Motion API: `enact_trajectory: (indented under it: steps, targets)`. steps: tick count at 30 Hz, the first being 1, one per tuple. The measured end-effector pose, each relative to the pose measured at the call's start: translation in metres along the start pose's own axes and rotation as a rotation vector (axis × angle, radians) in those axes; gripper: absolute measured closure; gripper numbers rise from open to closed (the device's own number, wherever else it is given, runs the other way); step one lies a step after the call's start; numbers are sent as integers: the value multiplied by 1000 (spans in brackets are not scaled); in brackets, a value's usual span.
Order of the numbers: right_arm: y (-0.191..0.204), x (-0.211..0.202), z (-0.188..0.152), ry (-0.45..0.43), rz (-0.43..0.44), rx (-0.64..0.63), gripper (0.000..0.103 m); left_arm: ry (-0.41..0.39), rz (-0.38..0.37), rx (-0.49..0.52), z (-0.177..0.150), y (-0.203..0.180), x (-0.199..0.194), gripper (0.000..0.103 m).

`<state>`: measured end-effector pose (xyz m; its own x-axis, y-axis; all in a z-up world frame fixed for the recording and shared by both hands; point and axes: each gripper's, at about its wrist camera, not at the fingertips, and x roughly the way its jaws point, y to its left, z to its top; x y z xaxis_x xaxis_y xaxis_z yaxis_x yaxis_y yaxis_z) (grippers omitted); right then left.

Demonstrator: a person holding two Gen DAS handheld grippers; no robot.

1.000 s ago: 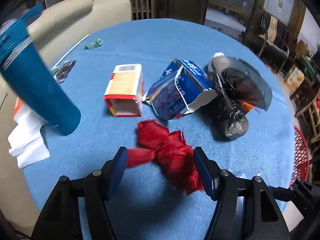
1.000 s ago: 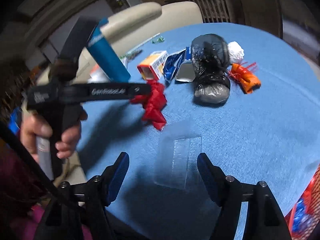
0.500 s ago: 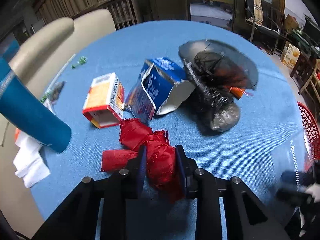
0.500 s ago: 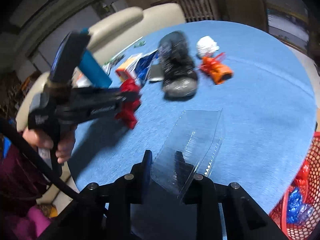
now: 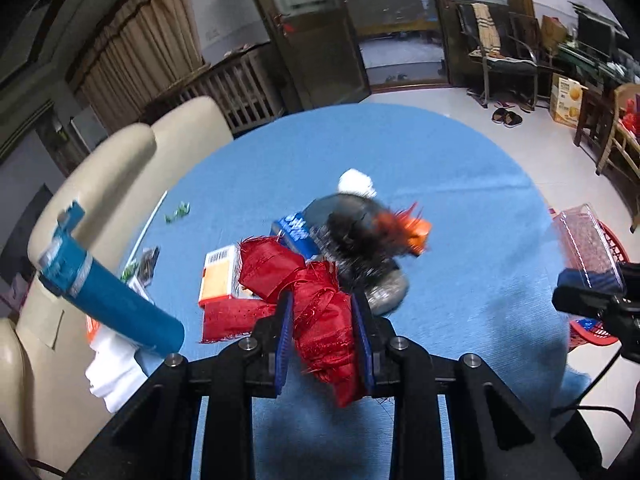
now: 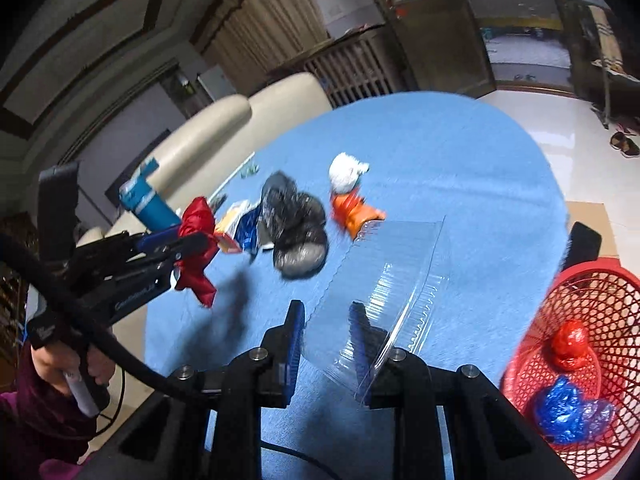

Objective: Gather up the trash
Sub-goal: 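Carry the clear tray in the right tool while the left tool carries the ribbon to the basket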

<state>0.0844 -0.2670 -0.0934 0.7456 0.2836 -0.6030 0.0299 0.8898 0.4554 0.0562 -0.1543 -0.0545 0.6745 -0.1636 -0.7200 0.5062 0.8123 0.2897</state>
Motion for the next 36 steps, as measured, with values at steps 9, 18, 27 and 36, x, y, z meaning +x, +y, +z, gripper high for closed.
enact_trajectory:
  steps: [9, 18, 27, 36]
  targets:
    - [-22, -31, 5, -73, -22, 57, 78, -41, -17, 74, 21, -28, -16, 73]
    - [-58, -63, 3, -135, -56, 126, 78, -72, -46, 152, 41, -68, -26, 73]
    - [-103, -93, -8, -185, -98, 218, 78, -84, -116, 225, 58, -116, -28, 73]
    - [-157, -117, -27, -187, -133, 341, 78, -16, -529, 203, 68, -157, -17, 73]
